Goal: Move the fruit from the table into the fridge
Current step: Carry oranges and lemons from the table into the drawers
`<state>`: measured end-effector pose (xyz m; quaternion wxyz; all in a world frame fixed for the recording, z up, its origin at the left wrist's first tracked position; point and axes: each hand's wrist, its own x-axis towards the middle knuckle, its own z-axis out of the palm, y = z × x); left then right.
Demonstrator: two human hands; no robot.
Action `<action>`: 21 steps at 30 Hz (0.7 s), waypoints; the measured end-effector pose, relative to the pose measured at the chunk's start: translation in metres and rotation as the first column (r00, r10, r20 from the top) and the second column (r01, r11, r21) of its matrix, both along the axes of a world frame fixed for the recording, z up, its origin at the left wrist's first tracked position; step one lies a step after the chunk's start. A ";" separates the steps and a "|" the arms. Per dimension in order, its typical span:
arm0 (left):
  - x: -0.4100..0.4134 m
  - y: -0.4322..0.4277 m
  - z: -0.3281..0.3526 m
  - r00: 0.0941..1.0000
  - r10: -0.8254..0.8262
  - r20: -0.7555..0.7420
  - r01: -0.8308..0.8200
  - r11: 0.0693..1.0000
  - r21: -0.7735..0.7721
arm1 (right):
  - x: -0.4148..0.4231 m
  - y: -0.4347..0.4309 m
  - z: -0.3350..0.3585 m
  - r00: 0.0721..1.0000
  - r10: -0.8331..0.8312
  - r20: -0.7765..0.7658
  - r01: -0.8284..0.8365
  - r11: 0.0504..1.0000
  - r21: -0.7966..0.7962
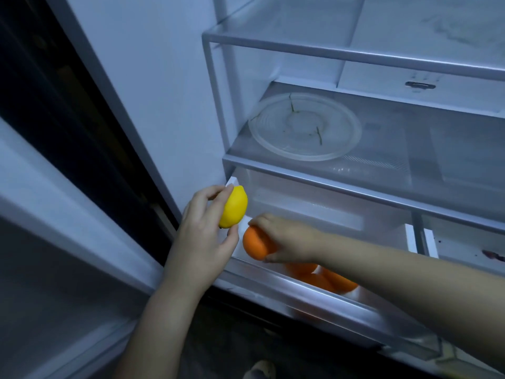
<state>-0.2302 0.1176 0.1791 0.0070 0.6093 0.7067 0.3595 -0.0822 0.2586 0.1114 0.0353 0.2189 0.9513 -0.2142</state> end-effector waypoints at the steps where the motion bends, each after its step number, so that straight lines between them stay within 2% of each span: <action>1: -0.001 0.000 0.000 1.000 0.000 0.003 0.000 1.000 -0.009 | -0.004 0.001 -0.008 1.000 0.009 0.021 -0.009 1.000 -0.003; 9: -0.010 -0.001 -0.004 1.000 -0.003 0.001 0.003 1.000 -0.027 | -0.018 -0.003 -0.041 0.991 0.075 0.111 -0.077 0.997 0.009; 14: -0.010 0.001 -0.006 1.000 -0.007 0.007 0.008 0.999 -0.041 | -0.020 -0.003 -0.048 0.990 0.080 0.112 -0.080 0.997 -0.004; 21: -0.001 0.004 -0.003 0.999 -0.033 -0.011 0.033 0.999 -0.025 | -0.014 0.003 -0.021 0.995 0.037 0.090 -0.036 0.999 -0.023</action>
